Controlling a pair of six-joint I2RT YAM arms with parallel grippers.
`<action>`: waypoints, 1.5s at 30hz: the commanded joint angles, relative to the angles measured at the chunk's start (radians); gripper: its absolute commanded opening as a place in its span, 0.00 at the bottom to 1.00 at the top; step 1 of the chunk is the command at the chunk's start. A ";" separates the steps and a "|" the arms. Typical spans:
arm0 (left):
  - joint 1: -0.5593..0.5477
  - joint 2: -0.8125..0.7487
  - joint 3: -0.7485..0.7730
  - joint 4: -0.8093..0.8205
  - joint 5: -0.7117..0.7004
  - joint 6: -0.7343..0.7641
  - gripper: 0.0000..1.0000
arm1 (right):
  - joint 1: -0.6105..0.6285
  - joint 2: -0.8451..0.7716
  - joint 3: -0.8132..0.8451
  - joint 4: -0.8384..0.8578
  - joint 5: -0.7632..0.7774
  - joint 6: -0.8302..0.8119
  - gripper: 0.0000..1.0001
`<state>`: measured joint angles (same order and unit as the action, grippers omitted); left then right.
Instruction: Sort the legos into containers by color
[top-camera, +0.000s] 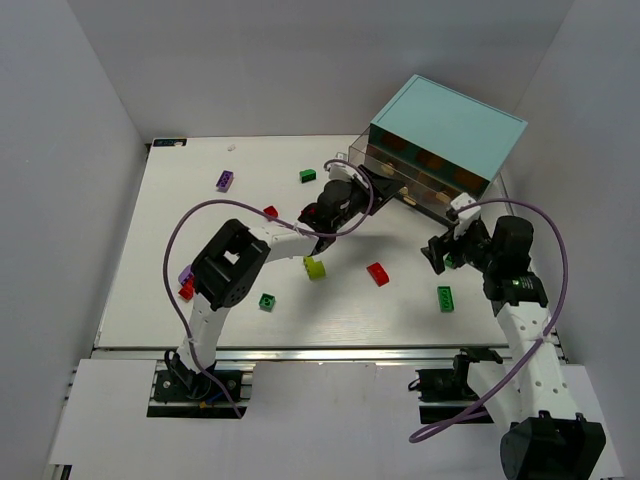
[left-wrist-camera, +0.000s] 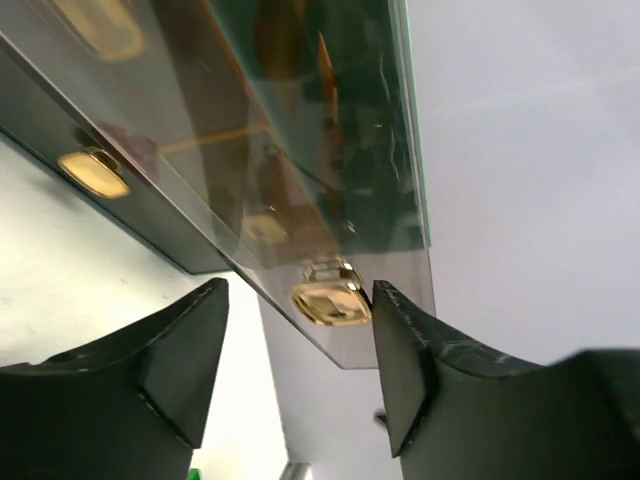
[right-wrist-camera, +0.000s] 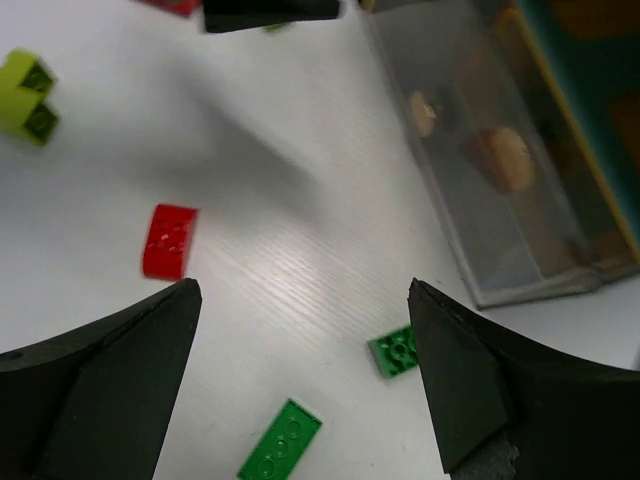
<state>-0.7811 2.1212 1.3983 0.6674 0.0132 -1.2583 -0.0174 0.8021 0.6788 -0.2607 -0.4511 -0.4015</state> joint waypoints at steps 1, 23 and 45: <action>0.019 -0.067 0.005 -0.015 -0.015 0.043 0.70 | 0.005 -0.015 -0.021 -0.050 -0.264 -0.167 0.89; 0.065 -0.967 -0.551 -0.658 -0.219 0.558 0.36 | 0.276 0.075 -0.039 -0.106 -0.197 -0.232 0.46; 0.042 -1.437 -0.696 -1.046 -0.426 0.955 0.80 | 0.671 0.646 0.148 0.011 0.515 0.225 0.86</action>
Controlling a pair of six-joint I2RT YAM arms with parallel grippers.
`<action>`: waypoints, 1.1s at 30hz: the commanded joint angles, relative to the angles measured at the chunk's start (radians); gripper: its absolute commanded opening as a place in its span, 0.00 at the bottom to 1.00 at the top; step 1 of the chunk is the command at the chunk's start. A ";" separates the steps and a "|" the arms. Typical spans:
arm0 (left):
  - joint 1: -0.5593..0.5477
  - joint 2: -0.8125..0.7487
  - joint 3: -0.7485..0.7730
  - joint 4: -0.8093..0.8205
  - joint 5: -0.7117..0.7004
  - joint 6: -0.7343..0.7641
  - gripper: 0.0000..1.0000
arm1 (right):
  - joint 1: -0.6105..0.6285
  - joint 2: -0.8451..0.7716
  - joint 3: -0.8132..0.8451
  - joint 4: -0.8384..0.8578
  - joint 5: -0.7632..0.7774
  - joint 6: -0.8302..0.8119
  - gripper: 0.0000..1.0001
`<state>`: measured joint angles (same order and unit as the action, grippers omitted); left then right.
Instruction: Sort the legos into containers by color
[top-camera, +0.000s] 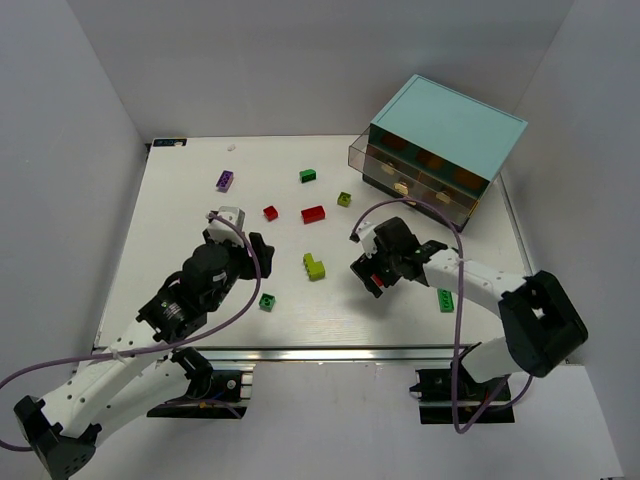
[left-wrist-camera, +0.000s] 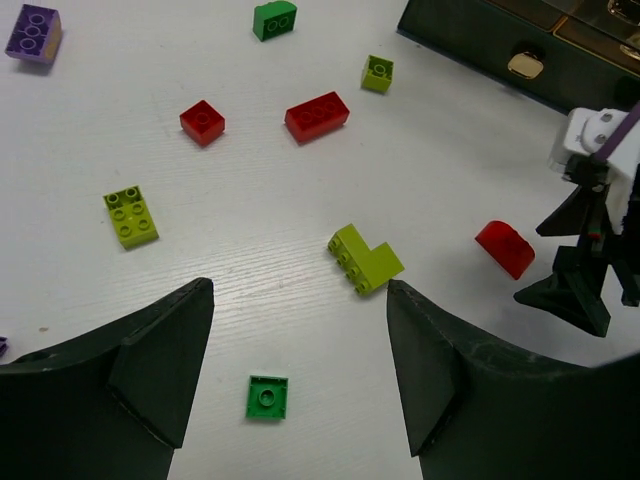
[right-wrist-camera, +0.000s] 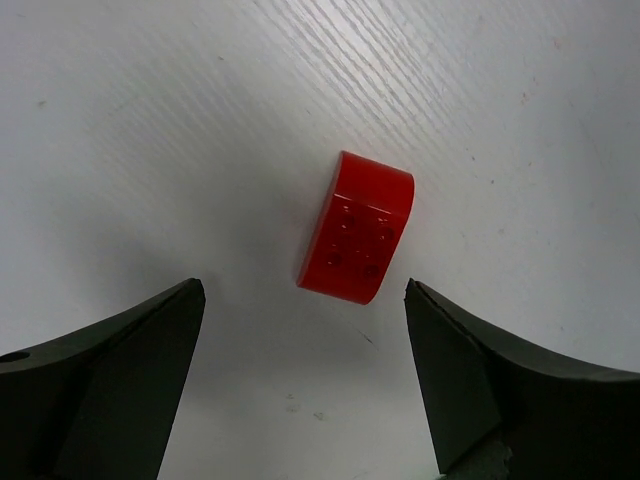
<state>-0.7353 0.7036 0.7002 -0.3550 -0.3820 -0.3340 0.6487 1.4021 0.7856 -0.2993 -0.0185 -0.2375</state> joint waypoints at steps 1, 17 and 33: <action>-0.004 -0.021 0.004 -0.025 -0.037 0.032 0.80 | 0.005 0.079 0.055 0.048 0.104 0.066 0.86; -0.004 -0.041 0.002 -0.025 -0.026 0.030 0.80 | -0.009 0.173 0.052 0.066 0.043 -0.014 0.08; -0.004 -0.043 -0.004 -0.018 -0.001 0.052 0.85 | -0.104 -0.184 0.515 -0.147 -0.037 -0.241 0.00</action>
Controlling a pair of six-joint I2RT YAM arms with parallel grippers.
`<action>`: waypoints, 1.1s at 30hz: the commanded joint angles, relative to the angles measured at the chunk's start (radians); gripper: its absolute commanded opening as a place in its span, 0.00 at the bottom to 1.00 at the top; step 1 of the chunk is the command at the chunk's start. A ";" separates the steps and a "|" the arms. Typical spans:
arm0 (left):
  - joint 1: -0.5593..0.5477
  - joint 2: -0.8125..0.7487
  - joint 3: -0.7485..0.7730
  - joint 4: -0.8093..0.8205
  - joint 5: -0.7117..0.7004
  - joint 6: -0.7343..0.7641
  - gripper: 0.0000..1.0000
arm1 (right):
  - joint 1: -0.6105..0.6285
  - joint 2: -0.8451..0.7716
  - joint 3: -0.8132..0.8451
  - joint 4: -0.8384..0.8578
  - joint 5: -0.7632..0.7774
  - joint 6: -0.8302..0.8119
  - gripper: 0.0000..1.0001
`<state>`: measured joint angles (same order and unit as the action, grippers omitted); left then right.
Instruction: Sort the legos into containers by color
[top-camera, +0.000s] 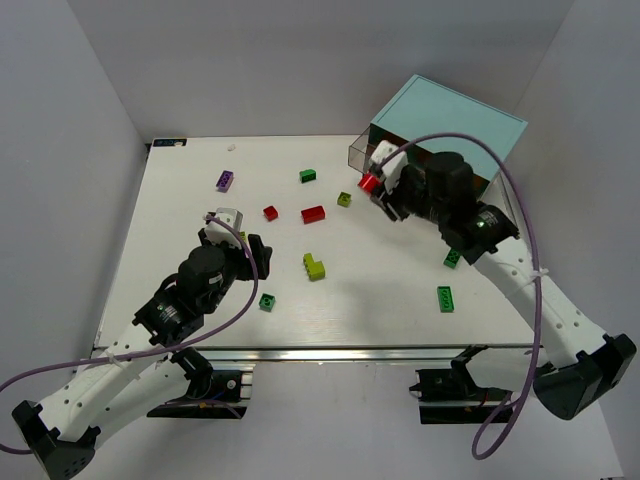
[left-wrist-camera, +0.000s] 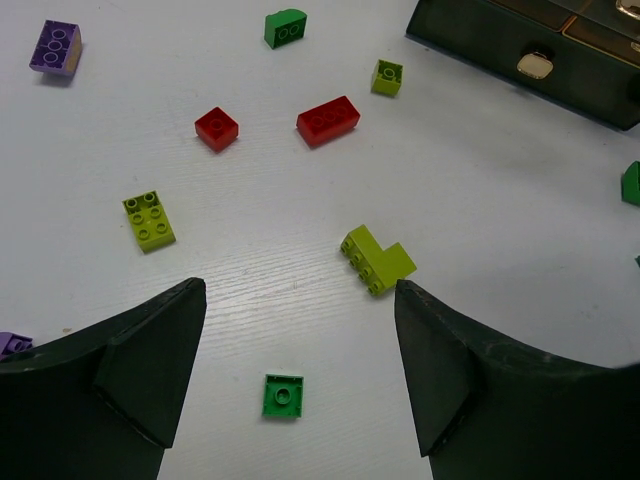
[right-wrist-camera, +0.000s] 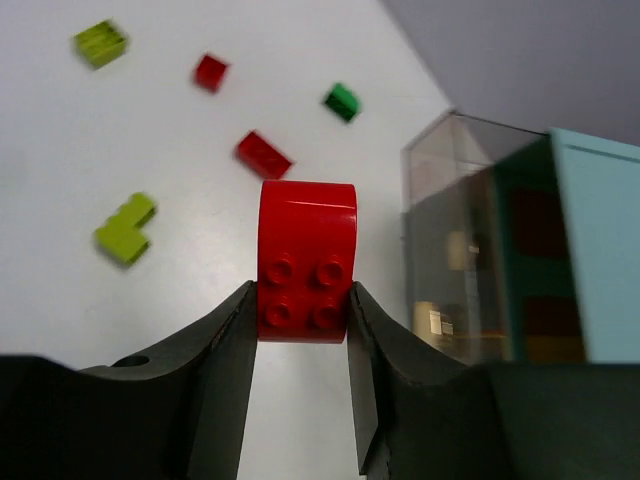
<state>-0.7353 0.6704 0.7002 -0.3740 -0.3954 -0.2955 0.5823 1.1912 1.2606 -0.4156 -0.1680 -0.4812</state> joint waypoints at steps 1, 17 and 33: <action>-0.004 -0.009 -0.005 0.001 0.013 0.015 0.86 | -0.048 0.050 0.063 -0.026 0.145 0.022 0.00; -0.004 0.004 -0.014 0.015 0.024 0.019 0.87 | -0.308 0.429 0.488 -0.208 0.050 -0.017 0.20; 0.019 0.236 0.064 0.044 0.021 -0.073 0.90 | -0.358 0.404 0.526 -0.216 -0.008 0.027 0.69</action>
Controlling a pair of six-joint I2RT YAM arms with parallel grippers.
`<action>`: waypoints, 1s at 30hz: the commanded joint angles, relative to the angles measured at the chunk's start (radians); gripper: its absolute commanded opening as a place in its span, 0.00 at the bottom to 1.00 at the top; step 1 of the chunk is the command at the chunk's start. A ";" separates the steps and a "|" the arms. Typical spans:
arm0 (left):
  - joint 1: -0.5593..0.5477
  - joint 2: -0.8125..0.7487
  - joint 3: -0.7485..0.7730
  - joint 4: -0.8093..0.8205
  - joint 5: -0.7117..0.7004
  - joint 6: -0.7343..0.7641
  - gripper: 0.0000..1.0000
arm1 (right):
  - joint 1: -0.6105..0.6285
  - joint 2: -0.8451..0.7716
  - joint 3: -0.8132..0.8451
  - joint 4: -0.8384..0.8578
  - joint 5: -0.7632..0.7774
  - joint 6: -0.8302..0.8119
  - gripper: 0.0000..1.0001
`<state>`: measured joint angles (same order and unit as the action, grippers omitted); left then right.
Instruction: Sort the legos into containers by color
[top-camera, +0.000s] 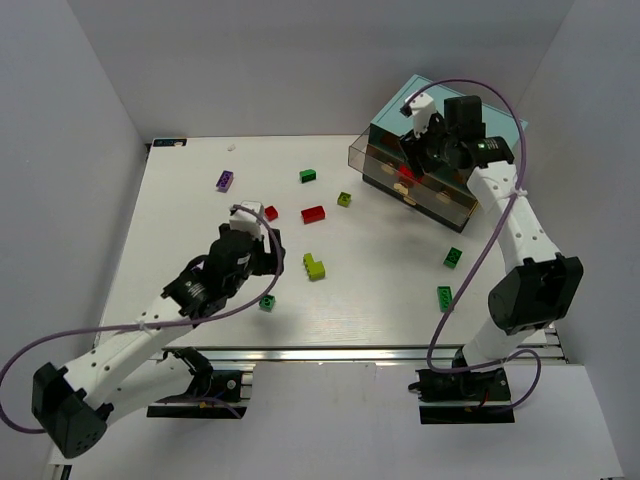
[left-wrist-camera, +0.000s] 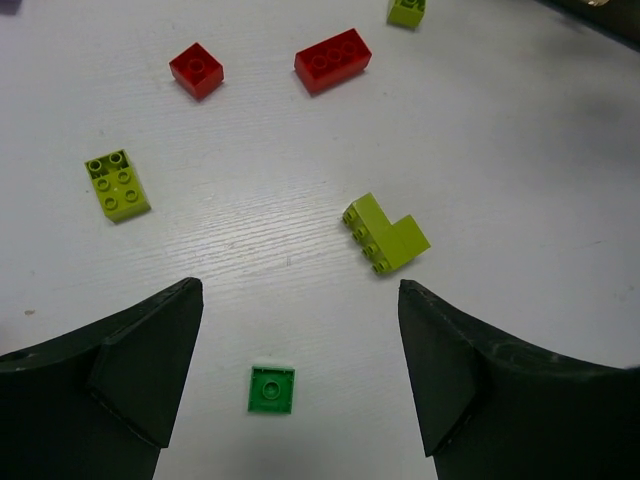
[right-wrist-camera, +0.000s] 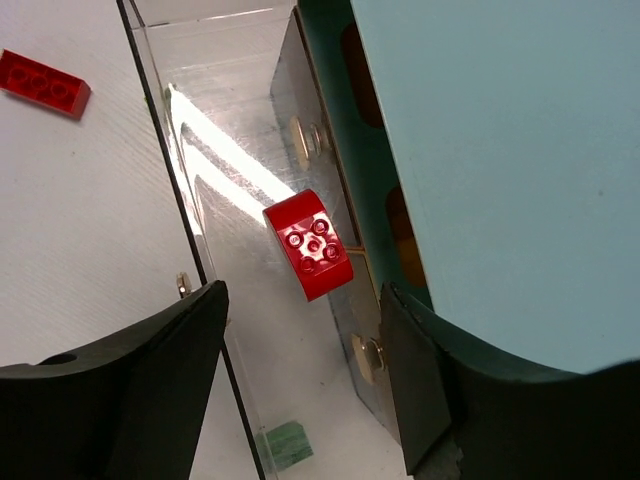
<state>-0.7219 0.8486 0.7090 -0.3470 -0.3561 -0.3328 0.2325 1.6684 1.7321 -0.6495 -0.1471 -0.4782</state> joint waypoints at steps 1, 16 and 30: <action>0.016 0.090 0.088 0.013 -0.024 -0.040 0.88 | -0.012 -0.097 0.053 0.016 -0.041 0.038 0.68; 0.305 0.803 0.504 -0.032 0.121 -0.233 0.80 | 0.021 -0.837 -0.937 0.404 -0.792 0.143 0.74; 0.358 1.230 0.929 -0.176 0.103 -0.365 0.85 | 0.018 -0.924 -0.951 0.419 -0.698 0.184 0.74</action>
<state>-0.3687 2.0762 1.5829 -0.4679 -0.2291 -0.6548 0.2550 0.7494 0.7559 -0.2703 -0.8570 -0.3130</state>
